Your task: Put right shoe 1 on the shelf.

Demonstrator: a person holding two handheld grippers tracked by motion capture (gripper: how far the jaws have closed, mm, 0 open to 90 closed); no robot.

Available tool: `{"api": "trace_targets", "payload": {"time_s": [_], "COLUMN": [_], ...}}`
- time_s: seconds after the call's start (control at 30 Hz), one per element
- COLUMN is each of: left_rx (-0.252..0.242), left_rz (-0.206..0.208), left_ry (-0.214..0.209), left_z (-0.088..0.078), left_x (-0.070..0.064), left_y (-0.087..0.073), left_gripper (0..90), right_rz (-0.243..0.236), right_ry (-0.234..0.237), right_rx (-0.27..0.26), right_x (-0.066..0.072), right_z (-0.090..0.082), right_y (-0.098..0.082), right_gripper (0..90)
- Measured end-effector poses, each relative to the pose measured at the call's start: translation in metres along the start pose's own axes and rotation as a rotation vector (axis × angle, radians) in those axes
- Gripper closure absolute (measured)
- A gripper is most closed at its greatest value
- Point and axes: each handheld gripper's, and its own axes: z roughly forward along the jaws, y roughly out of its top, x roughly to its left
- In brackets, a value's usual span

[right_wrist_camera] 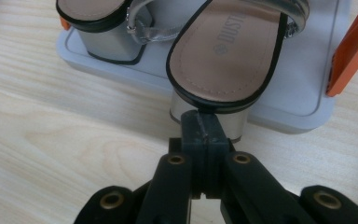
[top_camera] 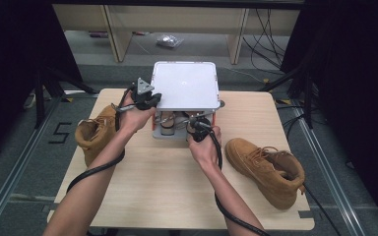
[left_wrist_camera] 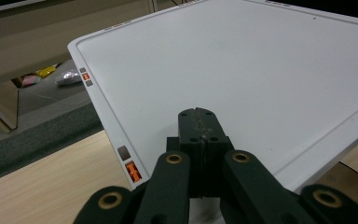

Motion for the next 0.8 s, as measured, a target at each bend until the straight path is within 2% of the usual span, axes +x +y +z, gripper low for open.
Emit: {"api": "trace_targets", "payload": {"time_s": [0.13, 0.17, 0.47, 0.5, 0.53, 0.6, 0.73, 0.77, 0.8], "left_rx": [0.000, 0.000, 0.001, 0.000, 0.000, 0.001, 0.002, 0.002, 0.002], "left_rz": [0.000, 0.000, 0.001, 0.001, 0.001, 0.001, 0.001, 0.002, 0.001], "left_ry": [0.000, -0.001, 0.000, 0.000, 0.000, -0.001, -0.002, -0.002, -0.002], "left_z": [0.0000, 0.0000, 0.0001, 0.0001, 0.0001, 0.0001, 0.0000, 0.0000, 0.0000], "left_x": [0.0001, 0.0001, 0.0001, -0.0001, -0.0001, 0.0001, 0.0003, 0.0003, 0.0003], "left_y": [0.0000, 0.0000, 0.0002, 0.0001, 0.0001, 0.0002, 0.0002, 0.0002, 0.0002], "left_gripper": [89.7, 89.7, 89.7, 89.7, 89.7, 89.7, 89.8, 89.8, 89.7], "right_rz": [-0.038, -0.028, -0.040, -0.027, -0.043, -0.028, -0.048, -0.032, -0.037], "right_ry": [-0.019, -0.013, -0.033, -0.030, -0.041, -0.038, -0.049, -0.046, -0.050], "right_rx": [-0.024, -0.021, -0.036, -0.035, -0.050, -0.049, -0.059, -0.056, -0.059], "right_x": [-0.0028, -0.0023, -0.0058, -0.0056, -0.0077, -0.0082, -0.0103, -0.0093, -0.0097], "right_z": [0.0024, 0.0024, 0.0056, 0.0058, 0.0070, 0.0077, 0.0082, 0.0080, 0.0086], "right_y": [0.0018, 0.0022, 0.0050, 0.0049, 0.0051, 0.0055, 0.0060, 0.0067, 0.0073], "right_gripper": [90.0, 90.0, 90.0, 90.0, 90.0, 90.0, 90.0, 90.0, 90.0]}}
